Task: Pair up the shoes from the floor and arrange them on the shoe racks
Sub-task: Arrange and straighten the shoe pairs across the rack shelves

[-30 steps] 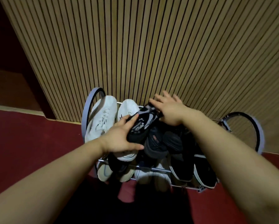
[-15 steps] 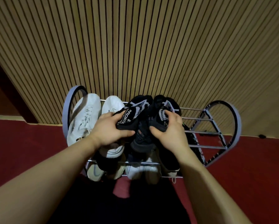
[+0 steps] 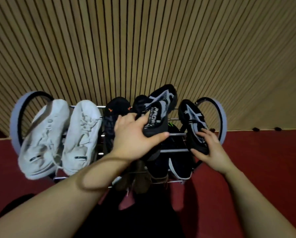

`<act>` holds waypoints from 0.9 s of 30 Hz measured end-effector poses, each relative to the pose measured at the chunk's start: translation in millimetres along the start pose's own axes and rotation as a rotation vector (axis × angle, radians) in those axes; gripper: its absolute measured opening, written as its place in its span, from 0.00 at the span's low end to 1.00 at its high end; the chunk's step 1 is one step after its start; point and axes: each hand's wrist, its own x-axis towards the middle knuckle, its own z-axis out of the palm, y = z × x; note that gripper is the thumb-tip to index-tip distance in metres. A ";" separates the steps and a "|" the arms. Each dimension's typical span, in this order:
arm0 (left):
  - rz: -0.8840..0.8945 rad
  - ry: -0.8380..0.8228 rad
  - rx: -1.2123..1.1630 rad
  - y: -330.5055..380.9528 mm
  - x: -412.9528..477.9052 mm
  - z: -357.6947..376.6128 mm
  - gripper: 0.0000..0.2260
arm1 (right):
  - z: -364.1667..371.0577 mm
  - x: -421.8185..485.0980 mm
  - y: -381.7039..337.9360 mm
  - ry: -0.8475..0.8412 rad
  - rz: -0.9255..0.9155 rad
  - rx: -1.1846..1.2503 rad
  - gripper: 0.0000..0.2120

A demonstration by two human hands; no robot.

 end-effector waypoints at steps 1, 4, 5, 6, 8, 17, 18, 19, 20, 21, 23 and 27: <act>0.008 -0.031 0.076 11.1 3.8 12.5 0.37 | 3.5 -2.0 3.5 0.028 0.002 -0.030 0.30; -0.010 -0.104 0.278 34.7 12.9 52.0 0.39 | 17.3 -10.5 2.6 0.198 0.027 -0.091 0.29; -0.022 -0.126 0.341 40.2 14.4 63.7 0.39 | 21.8 -13.4 2.2 0.233 0.042 -0.087 0.29; -0.028 -0.140 0.410 45.2 15.2 73.4 0.39 | 25.1 -15.3 3.2 0.244 0.055 -0.078 0.30; -0.021 -0.165 0.552 52.8 16.8 86.4 0.42 | 25.7 -14.8 5.7 0.209 0.072 -0.078 0.32; 0.030 -0.281 0.777 50.1 9.0 99.1 0.49 | 27.4 -18.7 10.8 0.229 0.101 -0.077 0.28; 0.059 -0.254 0.800 46.9 8.8 97.3 0.48 | 28.4 -19.0 11.3 0.242 0.086 -0.097 0.28; 0.084 -0.230 0.820 44.9 8.1 95.4 0.48 | 30.0 -19.5 11.2 0.274 0.054 -0.127 0.28; 0.104 -0.215 0.838 45.1 7.3 93.6 0.48 | 32.6 -20.0 10.8 0.320 0.011 -0.168 0.27; 0.117 -0.215 0.855 46.6 6.9 92.9 0.48 | 36.4 -21.0 10.3 0.368 -0.024 -0.209 0.25; 0.131 -0.247 0.904 52.1 9.0 95.6 0.48 | 44.0 -21.7 8.1 0.445 -0.047 -0.257 0.24; 0.162 -0.286 0.953 58.8 19.6 100.6 0.47 | 51.4 -19.5 10.0 0.518 -0.029 -0.226 0.23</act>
